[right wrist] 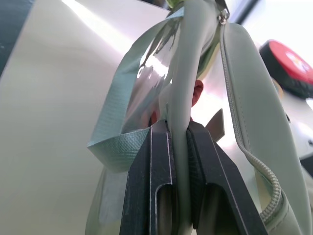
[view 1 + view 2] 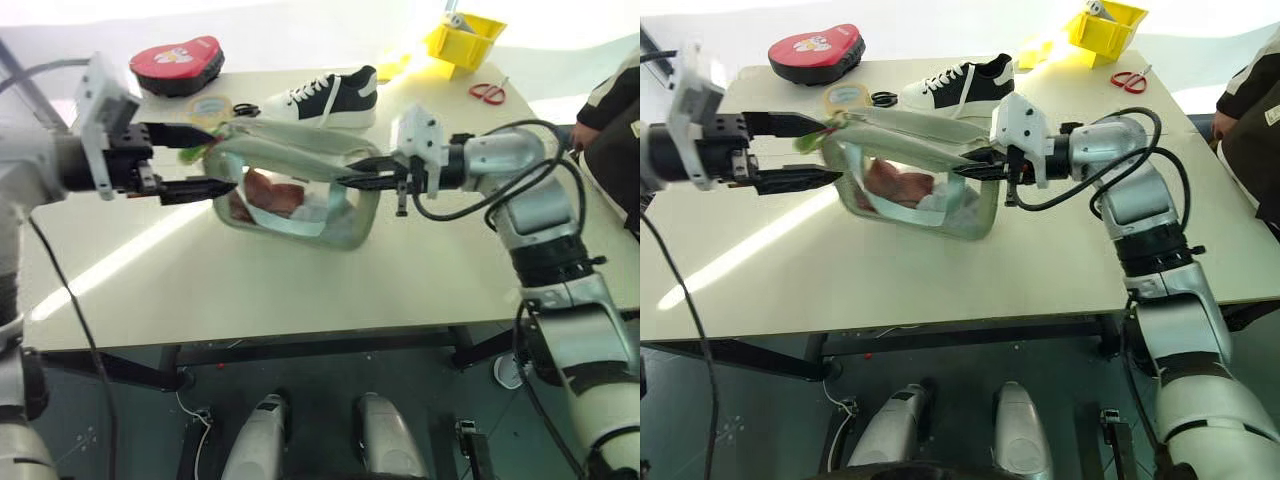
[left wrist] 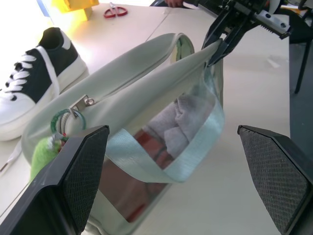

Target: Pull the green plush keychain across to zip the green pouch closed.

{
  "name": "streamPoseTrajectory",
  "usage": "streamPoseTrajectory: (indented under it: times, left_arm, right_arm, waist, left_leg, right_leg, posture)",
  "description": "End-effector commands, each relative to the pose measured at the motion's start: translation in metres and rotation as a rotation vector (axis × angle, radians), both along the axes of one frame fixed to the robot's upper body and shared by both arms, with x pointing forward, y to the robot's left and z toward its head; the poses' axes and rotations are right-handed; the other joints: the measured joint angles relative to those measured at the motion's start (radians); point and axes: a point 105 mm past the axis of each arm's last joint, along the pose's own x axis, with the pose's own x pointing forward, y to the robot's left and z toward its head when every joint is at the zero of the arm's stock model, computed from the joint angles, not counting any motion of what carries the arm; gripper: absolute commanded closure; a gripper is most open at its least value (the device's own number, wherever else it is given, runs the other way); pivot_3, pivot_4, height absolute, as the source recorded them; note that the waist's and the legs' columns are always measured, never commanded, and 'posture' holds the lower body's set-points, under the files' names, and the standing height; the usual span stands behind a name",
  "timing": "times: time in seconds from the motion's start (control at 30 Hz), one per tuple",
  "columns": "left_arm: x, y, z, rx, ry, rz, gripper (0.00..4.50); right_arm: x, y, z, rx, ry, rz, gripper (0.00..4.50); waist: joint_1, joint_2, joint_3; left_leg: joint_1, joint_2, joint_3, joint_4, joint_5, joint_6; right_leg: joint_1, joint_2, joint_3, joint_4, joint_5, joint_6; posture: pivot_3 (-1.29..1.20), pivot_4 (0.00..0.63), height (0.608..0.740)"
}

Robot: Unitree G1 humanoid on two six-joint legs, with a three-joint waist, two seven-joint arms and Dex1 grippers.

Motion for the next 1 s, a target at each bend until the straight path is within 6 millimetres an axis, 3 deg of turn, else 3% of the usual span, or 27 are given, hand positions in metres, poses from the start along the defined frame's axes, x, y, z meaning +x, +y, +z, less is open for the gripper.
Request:
streamPoseTrajectory:
  times: [0.03, 0.17, 0.3, 0.57, 0.8, 0.9, 1.0]
  left_arm:
    - [-0.011, 0.004, 0.013, 0.006, -0.067, 0.021, 0.0]
    - [-0.017, 0.005, 0.011, -0.003, -0.069, 0.039, 0.0]
    - [-0.022, 0.007, 0.009, 0.005, -0.064, 0.055, 0.0]
    - [-0.022, 0.01, 0.01, 0.006, -0.063, 0.073, 0.0]
    - [-0.018, 0.006, 0.013, 0.002, -0.07, 0.051, 0.0]
    - [-0.015, 0.004, 0.014, 0.003, -0.074, 0.039, 0.0]
    - [-0.011, 0.002, 0.013, 0.0, -0.078, 0.035, 0.0]
  right_arm:
    - [0.0, 0.007, 0.01, -0.024, -0.107, 0.062, 4.37]
    - [0.012, 0.003, -0.018, -0.089, -0.102, 0.06, 4.37]
    - [0.016, 0.003, -0.021, -0.116, -0.112, 0.056, 4.37]
    - [0.014, 0.005, 0.0, -0.032, -0.039, 0.028, 4.37]
    - [0.01, -0.001, 0.049, 0.116, -0.024, -0.007, 4.37]
    - [0.008, -0.001, 0.05, 0.116, -0.048, -0.015, 4.37]
    - [0.005, 0.001, 0.032, 0.061, -0.071, -0.016, 4.37]
  waist:
    - [0.0, 0.0, 0.0]
    - [0.008, 0.0, 0.0]
    - [0.005, 0.0, 0.0]
    - [0.004, 0.0, 0.0]
    - [0.004, 0.0, 0.0]
    - [0.004, 0.0, 0.0]
    - [0.003, 0.0, 0.0]
  left_leg:
    - [0.0, 0.0, 0.0, 0.0, 0.0, 0.0]
    - [0.0, 0.0, -0.001, 0.001, 0.0, 0.0]
    - [0.001, 0.0, -0.001, 0.001, 0.0, 0.0]
    - [0.002, 0.0, -0.001, 0.001, 0.0, -0.001]
    - [0.002, 0.0, -0.001, 0.0, 0.0, -0.001]
    - [0.002, 0.0, -0.001, 0.0, 0.0, -0.001]
    - [0.002, 0.0, -0.001, 0.0, 0.0, -0.001]
  right_leg:
    - [0.0, 0.0, 0.0, 0.0, 0.0, 0.0]
    - [0.001, 0.0, 0.0, 0.0, 0.0, 0.0]
    - [0.001, 0.001, 0.0, 0.0, 0.0, 0.0]
    - [0.002, 0.001, 0.0, 0.001, 0.0, 0.0]
    - [0.001, 0.001, 0.0, 0.001, 0.0, 0.0]
    - [0.001, 0.001, 0.0, 0.001, 0.0, 0.0]
    - [0.001, 0.001, 0.0, 0.001, 0.0, 0.0]
  posture:
    - [0.0, 0.15, 0.74]
    - [0.0, 0.15, 0.74]
    - [0.0, 0.15, 0.74]
    - [0.0, 0.15, 0.74]
    - [0.0, 0.15, 0.74]
    - [0.0, 0.15, 0.74]
    - [0.0, 0.15, 0.74]
